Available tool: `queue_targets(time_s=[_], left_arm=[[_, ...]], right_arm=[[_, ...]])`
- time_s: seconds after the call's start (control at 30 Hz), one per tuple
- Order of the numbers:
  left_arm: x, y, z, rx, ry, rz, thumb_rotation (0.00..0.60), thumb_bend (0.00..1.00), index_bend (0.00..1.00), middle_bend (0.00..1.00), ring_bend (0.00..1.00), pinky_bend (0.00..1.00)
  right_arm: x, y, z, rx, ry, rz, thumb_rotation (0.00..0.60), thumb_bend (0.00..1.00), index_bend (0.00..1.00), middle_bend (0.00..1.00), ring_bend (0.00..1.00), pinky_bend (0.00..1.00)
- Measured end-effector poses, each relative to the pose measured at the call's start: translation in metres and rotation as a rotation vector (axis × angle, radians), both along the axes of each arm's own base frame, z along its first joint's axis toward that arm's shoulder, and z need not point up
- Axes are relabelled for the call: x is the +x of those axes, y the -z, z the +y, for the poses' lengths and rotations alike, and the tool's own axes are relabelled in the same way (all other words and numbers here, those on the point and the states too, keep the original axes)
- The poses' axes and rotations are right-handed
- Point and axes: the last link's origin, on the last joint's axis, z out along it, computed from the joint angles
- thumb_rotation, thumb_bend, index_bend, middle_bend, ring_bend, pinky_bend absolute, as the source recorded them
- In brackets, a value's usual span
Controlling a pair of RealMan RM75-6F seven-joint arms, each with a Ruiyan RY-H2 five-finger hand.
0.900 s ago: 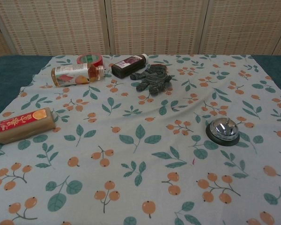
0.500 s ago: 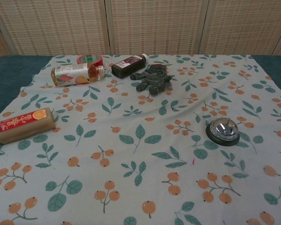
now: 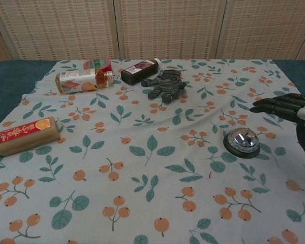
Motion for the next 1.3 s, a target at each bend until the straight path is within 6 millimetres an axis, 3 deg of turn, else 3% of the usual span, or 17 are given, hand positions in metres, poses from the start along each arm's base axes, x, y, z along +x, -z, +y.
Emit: queue_targets(time_s=[0.23, 0.43, 0.7, 0.87, 1.0, 1.3], left_arm=[[-0.001, -0.002, 0.0, 0.005, -0.002, -0.006, 0.6, 0.39, 0.31, 0.29, 0.22, 0.36], [-0.001, -0.001, 0.0, -0.003, 0.0, -0.007, 0.6, 0.39, 0.31, 0.29, 0.22, 0.36], [-0.001, -0.001, 0.0, -0.003, -0.002, -0.008, 0.6, 0.39, 0.31, 0.29, 0.22, 0.36], [0.0, -0.001, 0.0, -0.006, 0.004, -0.004, 0.6, 0.39, 0.31, 0.29, 0.22, 0.36], [0.0, -0.001, -0.001, -0.007, 0.004, -0.005, 0.6, 0.39, 0.31, 0.29, 0.22, 0.36], [0.002, 0.005, 0.0, -0.018, 0.01, 0.009, 0.6, 0.39, 0.31, 0.29, 0.22, 0.36]], right_arm=[[0.003, 0.04, -0.037, 0.068, -0.002, 0.013, 0.6, 1.0, 0.0, 0.0, 0.0, 0.04], [-0.002, 0.067, -0.056, 0.1, 0.034, 0.031, 0.6, 1.0, 0.0, 0.0, 0.0, 0.04], [-0.004, 0.077, -0.061, 0.107, 0.034, 0.019, 0.6, 1.0, 0.0, 0.0, 0.0, 0.04], [0.001, 0.06, -0.055, 0.053, -0.03, 0.007, 0.6, 1.0, 0.0, 0.0, 0.0, 0.04], [-0.001, 0.035, -0.04, -0.016, -0.076, 0.033, 0.6, 1.0, 0.0, 0.0, 0.0, 0.04], [-0.046, -0.051, 0.038, -0.179, 0.067, 0.204, 0.6, 1.0, 0.0, 0.0, 0.0, 0.04]])
